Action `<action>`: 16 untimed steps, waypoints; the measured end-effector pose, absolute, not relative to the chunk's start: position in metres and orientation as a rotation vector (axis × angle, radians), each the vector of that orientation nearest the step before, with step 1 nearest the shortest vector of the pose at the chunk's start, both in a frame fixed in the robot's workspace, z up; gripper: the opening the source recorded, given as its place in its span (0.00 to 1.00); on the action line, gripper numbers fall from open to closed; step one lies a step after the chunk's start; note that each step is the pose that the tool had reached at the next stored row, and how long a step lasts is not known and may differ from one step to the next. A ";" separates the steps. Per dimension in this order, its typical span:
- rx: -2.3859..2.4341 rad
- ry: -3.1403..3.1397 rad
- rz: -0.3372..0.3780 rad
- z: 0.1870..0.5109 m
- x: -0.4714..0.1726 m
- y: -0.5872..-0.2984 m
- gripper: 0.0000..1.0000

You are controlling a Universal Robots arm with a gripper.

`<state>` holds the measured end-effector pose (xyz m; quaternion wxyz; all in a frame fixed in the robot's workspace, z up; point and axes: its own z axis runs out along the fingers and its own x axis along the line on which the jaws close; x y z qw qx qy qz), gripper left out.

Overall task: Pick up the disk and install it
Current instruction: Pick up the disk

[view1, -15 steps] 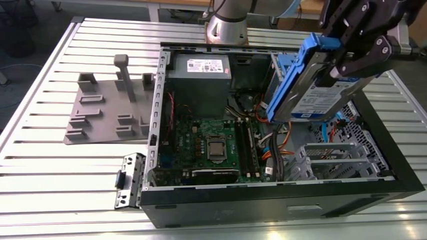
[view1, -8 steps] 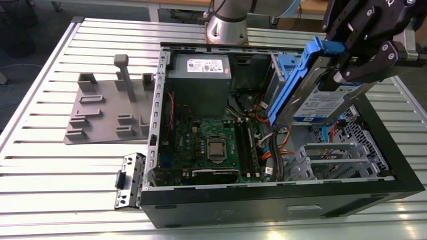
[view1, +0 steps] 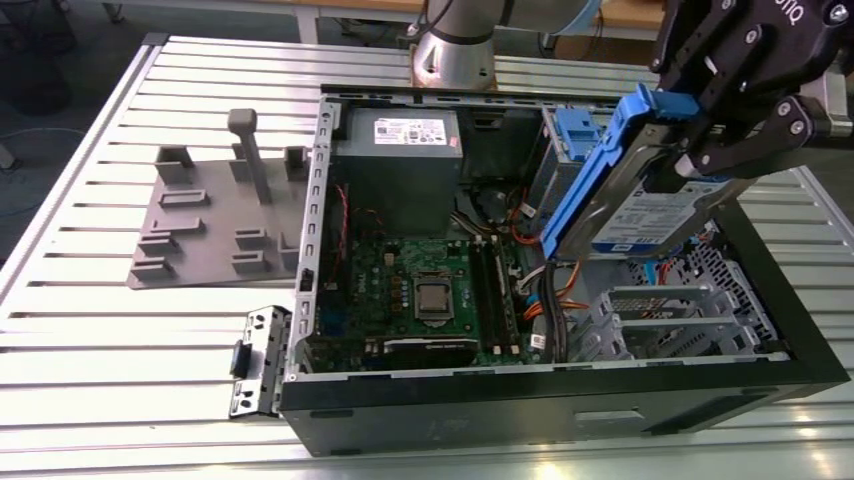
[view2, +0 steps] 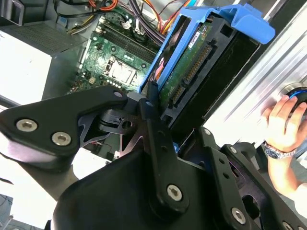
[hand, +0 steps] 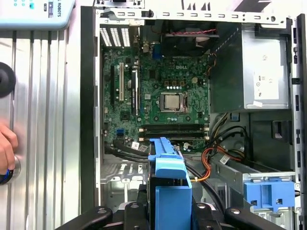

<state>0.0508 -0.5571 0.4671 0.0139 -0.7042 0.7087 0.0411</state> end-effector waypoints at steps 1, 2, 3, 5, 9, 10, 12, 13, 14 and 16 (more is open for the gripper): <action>-2.193 2.207 0.128 0.467 0.051 -0.558 0.36; -2.193 2.207 0.128 0.467 0.051 -0.560 0.36; -2.193 2.207 0.128 0.466 0.051 -0.562 0.36; -2.193 2.207 0.128 0.466 0.052 -0.566 0.36; -2.191 2.205 0.132 0.464 0.053 -0.577 0.36; -2.190 2.204 0.135 0.464 0.053 -0.579 0.36; -2.186 2.200 0.142 0.463 0.055 -0.583 0.36; -2.184 2.198 0.146 0.462 0.055 -0.584 0.36; -2.183 2.196 0.149 0.462 0.056 -0.586 0.36; -2.180 2.194 0.155 0.461 0.060 -0.589 0.36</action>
